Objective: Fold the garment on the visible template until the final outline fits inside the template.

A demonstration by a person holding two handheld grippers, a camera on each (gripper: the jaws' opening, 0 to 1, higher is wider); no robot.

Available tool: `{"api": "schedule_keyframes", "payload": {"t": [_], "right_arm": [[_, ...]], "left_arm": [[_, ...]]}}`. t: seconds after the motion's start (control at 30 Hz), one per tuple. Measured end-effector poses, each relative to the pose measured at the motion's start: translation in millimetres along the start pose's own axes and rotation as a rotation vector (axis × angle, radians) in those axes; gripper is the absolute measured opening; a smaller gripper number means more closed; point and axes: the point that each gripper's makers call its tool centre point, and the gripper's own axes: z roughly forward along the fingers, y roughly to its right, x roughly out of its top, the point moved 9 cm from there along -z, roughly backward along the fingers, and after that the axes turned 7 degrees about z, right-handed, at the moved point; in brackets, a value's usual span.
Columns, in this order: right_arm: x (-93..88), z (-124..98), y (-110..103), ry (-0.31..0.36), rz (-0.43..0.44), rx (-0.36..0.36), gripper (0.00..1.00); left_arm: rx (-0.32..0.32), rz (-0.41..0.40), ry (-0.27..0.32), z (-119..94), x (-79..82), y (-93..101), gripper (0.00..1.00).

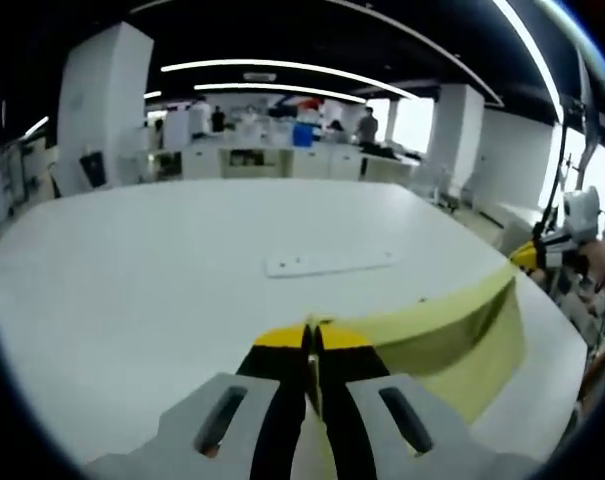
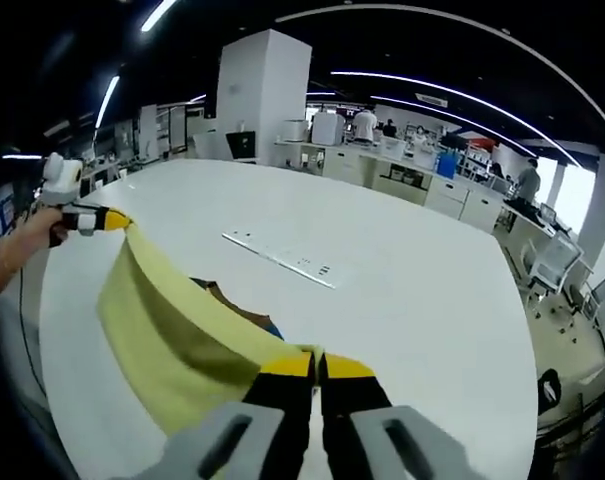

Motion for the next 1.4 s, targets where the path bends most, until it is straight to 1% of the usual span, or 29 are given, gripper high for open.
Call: {"api": "schedule_keyframes", "payload": {"t": [0.13, 0.17, 0.2, 0.23, 0.37, 0.4, 0.43, 0.5, 0.63, 0.67, 0.7, 0.8, 0.97, 1.0, 1.1, 1.2, 1.3, 1.4], "right_arm": [[-2.2, 12, 3, -0.002, 0.031, -0.006, 0.00], [-0.2, 20, 7, -0.006, 0.032, -0.005, 0.00], [-1.7, 24, 8, -0.011, 0.040, -0.006, 0.00], [-3.5, 25, 8, -0.015, 0.046, -0.007, 0.00], [-9.9, 35, 10, -0.028, 0.061, -0.009, 0.00], [-12.8, 37, 9, -0.033, 0.065, -0.010, 0.00], [-14.7, 39, 9, -0.038, 0.069, -0.011, 0.00], [-16.4, 51, 13, -0.050, 0.076, -0.010, 0.00], [-25.3, 66, 16, -0.074, 0.106, -0.013, 0.00], [-27.4, 68, 16, -0.080, 0.111, -0.015, 0.00], [-29.9, 72, 16, -0.086, 0.115, -0.017, 0.00], [-34.5, 71, 12, -0.077, 0.114, -0.013, 0.00], [-40.1, 83, 17, -0.097, 0.115, -0.022, 0.00], [-41.5, 85, 18, -0.099, 0.117, -0.023, 0.00], [-44.1, 87, 18, -0.113, 0.114, -0.027, 0.00], [-45.3, 89, 20, -0.118, 0.114, -0.026, 0.00], [-46.9, 91, 20, -0.124, 0.112, -0.023, 0.00], [-49.8, 92, 20, -0.127, 0.138, -0.022, 0.00]], "left_arm": [[0.013, -0.016, 0.001, 13, -1.7, -2.3, 0.00], [0.014, -0.016, 0.001, 16, -2.7, -2.4, 0.00], [0.020, -0.030, -0.007, 22, -5.3, -6.7, 0.00], [0.020, -0.035, -0.010, 24, -6.9, -7.0, 0.00], [0.030, -0.044, -0.010, 37, -18.4, -9.6, 0.00], [0.029, -0.072, -0.032, 39, -23.2, -10.0, 0.00], [0.029, -0.093, -0.038, 41, -26.0, -9.7, 0.00], [0.033, -0.087, -0.037, 47, -31.2, -12.8, 0.00], [0.048, -0.142, -0.076, 59, -44.6, -18.2, 0.00], [0.050, -0.160, -0.074, 63, -45.8, -20.2, 0.00], [0.051, -0.155, -0.072, 64, -48.0, -18.9, 0.00], [0.061, -0.162, -0.087, 69, -52.2, -19.4, 0.00], [0.067, -0.168, -0.103, 77, -58.6, -23.7, 0.00], [0.069, -0.172, -0.106, 74, -59.8, -21.9, 0.00], [0.075, -0.177, -0.110, 75, -62.4, -21.8, 0.00], [0.079, -0.155, -0.119, 76, -64.8, -21.8, 0.00], [0.080, -0.153, -0.126, 77, -66.2, -20.7, 0.00], [0.085, -0.173, -0.147, 81, -68.0, -21.1, 0.00]]}}
